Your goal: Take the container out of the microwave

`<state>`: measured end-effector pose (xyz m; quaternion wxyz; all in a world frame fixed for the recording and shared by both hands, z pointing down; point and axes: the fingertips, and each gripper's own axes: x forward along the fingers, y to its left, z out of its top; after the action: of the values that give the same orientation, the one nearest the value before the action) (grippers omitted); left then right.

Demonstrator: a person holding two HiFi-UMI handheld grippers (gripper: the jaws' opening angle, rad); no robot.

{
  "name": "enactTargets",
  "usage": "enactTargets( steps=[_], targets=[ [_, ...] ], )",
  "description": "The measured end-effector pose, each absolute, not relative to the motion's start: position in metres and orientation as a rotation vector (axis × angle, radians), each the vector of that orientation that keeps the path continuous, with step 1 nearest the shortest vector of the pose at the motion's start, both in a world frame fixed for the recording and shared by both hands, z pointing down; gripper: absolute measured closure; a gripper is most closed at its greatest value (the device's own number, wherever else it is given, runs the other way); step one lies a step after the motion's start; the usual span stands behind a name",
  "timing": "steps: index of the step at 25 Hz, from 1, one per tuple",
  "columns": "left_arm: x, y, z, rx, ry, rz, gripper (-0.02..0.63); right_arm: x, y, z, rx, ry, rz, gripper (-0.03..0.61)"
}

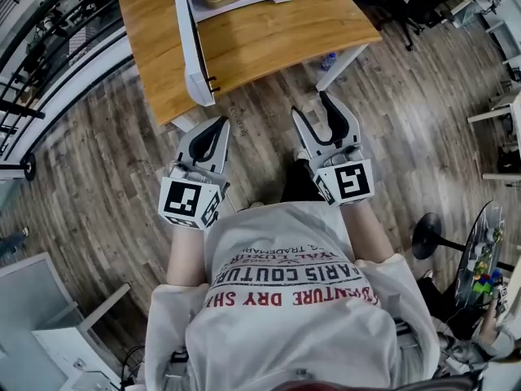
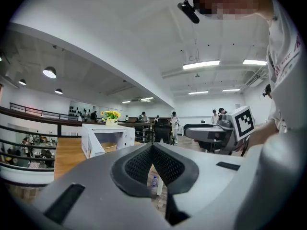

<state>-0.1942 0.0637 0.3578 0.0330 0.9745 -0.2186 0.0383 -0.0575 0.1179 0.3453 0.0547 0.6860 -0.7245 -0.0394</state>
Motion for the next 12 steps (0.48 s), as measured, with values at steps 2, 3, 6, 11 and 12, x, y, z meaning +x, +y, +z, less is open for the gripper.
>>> enactTargets(
  steps=[2,3,6,11,12],
  targets=[
    [-0.184,0.055,0.362,2.987,-0.710,0.127,0.601,-0.047,0.107,0.350,2.051,-2.236,-0.113,0.337],
    [-0.177,0.050,0.363,2.982,-0.729,0.131,0.601,-0.039,0.101,0.352,2.037,-2.251,-0.113,0.337],
    [-0.151,0.033,0.369,2.965,-0.795,0.146,0.601,-0.012,0.079,0.359,1.988,-2.308,-0.094,0.337],
    [-0.097,-0.001,0.371,2.927,-0.904,0.158,0.601,0.041,0.032,0.368,1.887,-2.389,-0.046,0.337],
    [-0.082,-0.006,0.370,2.927,-0.911,0.160,0.601,0.054,0.024,0.368,1.868,-2.400,-0.038,0.337]
  ],
)
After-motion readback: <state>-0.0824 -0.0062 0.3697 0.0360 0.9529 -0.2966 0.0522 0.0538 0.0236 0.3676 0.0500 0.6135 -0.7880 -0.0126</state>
